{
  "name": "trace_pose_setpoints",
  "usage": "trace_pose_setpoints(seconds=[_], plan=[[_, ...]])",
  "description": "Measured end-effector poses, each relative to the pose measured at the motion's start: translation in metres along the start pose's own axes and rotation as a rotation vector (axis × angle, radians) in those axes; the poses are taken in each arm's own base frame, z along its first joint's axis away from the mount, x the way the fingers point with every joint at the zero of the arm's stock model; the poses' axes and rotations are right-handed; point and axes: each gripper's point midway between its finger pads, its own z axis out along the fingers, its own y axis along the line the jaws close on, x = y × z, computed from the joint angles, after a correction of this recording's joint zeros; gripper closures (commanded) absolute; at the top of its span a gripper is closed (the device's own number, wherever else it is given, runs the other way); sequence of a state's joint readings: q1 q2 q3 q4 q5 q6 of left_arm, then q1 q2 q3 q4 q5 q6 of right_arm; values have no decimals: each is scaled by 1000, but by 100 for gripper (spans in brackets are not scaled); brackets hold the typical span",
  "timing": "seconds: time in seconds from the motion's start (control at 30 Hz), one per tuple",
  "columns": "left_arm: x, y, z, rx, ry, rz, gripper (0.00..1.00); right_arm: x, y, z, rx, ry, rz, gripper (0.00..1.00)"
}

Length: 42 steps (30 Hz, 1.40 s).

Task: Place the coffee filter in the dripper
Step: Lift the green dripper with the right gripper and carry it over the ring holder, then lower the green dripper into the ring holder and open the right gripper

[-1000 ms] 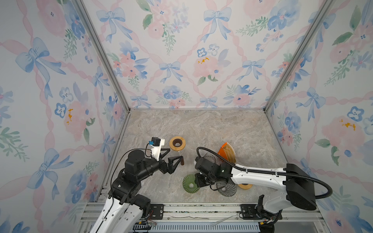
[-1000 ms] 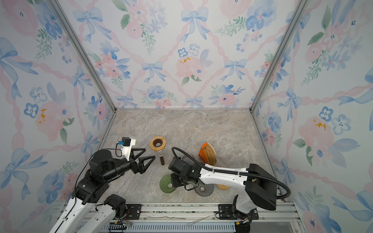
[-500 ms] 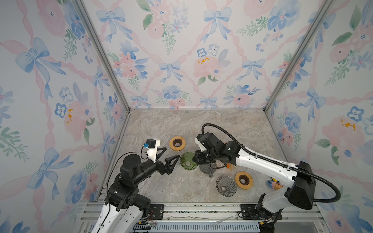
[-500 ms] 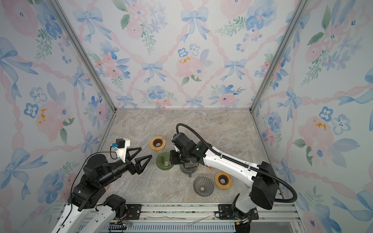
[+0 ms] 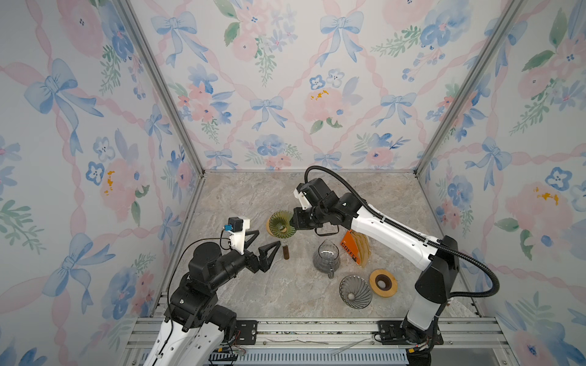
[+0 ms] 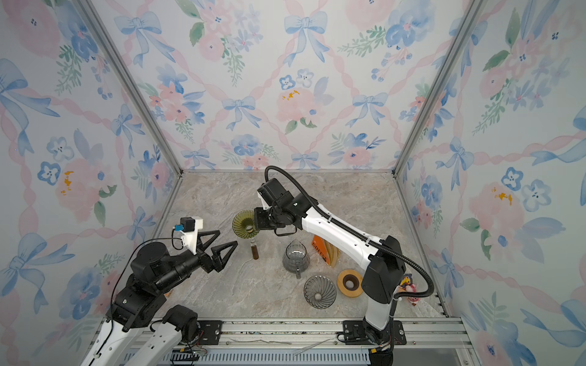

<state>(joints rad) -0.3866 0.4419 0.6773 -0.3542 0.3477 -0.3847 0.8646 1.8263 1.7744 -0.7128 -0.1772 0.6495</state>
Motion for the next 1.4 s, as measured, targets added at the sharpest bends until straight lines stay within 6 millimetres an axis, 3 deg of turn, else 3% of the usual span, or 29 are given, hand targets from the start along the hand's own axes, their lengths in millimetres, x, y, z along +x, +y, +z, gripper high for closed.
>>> trace_pose_setpoints(seconds=[0.17,0.4,0.63,1.07,1.4], plan=[[0,0,0,0,0,0,2,-21,-1,9,0,-10,12,87],[0,0,0,0,0,0,2,-34,-7,25,-1,2,33,86],[0,0,0,-1,1,0,2,-27,-15,43,7,49,49,86],[0,0,0,-1,1,0,2,-24,-30,60,14,91,88,86],[0,0,0,-1,1,0,2,-25,-29,63,-8,101,120,77]])
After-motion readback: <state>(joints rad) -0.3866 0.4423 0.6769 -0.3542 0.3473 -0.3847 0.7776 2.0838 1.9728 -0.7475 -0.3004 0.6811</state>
